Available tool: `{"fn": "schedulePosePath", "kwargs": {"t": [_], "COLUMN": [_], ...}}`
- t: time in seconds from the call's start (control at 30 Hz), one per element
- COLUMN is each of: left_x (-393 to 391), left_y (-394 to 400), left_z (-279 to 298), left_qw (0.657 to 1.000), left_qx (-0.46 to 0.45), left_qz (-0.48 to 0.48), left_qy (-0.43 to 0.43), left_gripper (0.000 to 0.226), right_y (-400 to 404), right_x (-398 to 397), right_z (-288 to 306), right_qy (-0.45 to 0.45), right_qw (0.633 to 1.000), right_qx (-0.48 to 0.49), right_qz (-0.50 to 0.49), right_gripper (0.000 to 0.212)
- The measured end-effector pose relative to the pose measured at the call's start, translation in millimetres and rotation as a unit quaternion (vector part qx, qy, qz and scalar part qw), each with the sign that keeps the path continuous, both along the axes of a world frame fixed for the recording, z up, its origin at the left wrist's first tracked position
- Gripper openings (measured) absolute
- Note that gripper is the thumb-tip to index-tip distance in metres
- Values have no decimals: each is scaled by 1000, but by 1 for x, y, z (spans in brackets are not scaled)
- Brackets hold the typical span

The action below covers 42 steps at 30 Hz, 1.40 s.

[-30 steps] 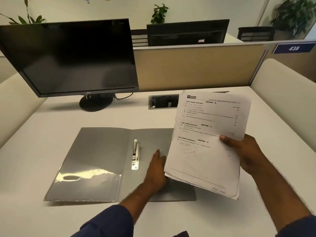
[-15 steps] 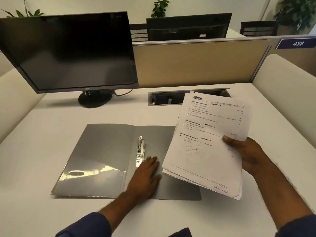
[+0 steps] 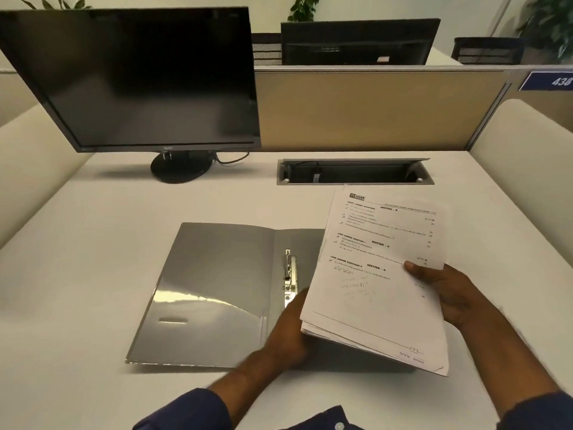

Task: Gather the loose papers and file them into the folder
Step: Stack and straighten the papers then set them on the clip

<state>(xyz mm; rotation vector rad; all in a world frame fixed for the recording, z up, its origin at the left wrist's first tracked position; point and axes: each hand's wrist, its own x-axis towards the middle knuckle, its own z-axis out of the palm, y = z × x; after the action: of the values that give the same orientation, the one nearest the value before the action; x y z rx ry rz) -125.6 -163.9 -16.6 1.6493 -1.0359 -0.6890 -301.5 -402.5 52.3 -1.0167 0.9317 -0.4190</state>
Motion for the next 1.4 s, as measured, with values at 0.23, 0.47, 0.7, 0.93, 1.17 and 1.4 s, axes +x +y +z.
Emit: {"fn": "schedulePosePath", "kwargs": {"t": [0.23, 0.47, 0.7, 0.93, 1.17, 1.4], "left_x": [42, 36, 51, 62, 41, 51], "left_y": [-6, -26, -36, -54, -60, -48], "left_z": [29, 45, 76, 122, 125, 88], "left_qw": [886, 925, 903, 949, 975, 981], "left_qx": [56, 165, 83, 35, -115, -55], "left_qz": [126, 88, 7, 6, 74, 25], "left_qy": [444, 332, 422, 314, 175, 185], "left_gripper": [28, 26, 41, 42, 40, 32], "right_y": [11, 26, 28, 30, 54, 61], "right_x": [-5, 11, 14, 30, 39, 27], "right_z": [-17, -19, 14, 53, 58, 24], "right_qy": [-11, 29, -13, -12, -83, -18], "right_qw": [996, 995, 990, 980, 950, 967], "right_qx": [81, 65, -69, -195, -282, -247], "right_qz": [20, 70, 126, 42, -101, -56], "right_gripper": [45, 47, 46, 39, 18, 44]}}
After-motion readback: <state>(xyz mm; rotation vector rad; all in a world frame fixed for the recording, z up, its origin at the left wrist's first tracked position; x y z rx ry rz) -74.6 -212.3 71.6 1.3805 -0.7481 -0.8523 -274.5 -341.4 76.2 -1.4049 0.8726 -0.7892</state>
